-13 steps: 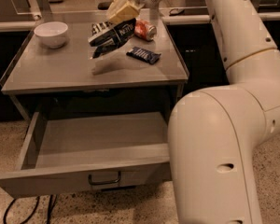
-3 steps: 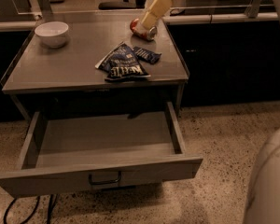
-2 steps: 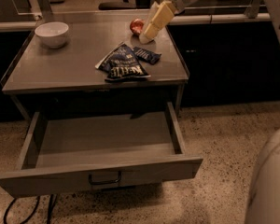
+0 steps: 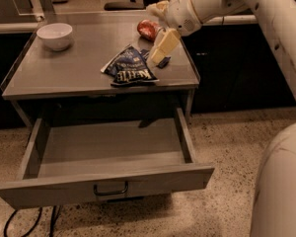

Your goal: Place blue chip bag into top drawer

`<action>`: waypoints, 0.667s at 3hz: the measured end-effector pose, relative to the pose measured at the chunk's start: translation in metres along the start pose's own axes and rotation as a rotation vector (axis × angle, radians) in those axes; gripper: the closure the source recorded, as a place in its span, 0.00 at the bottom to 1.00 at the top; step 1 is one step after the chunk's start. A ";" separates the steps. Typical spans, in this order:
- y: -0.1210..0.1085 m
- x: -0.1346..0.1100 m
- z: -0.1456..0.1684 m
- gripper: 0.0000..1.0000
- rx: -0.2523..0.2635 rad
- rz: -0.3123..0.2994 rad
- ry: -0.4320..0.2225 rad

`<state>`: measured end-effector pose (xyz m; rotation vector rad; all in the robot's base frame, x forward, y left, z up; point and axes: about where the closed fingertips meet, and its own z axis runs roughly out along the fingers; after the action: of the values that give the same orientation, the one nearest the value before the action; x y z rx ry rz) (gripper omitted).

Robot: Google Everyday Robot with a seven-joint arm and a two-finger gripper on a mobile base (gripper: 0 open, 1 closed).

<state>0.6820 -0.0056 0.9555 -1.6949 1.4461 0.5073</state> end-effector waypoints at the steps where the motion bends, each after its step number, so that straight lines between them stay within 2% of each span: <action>1: 0.006 0.016 0.026 0.00 -0.047 0.032 0.003; 2: 0.011 0.028 0.044 0.00 -0.075 0.052 0.006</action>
Offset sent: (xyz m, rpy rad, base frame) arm 0.0088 0.0217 -0.0702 -0.0211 0.1220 0.0248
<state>0.6879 0.0126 0.9060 -1.7221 1.4958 0.5922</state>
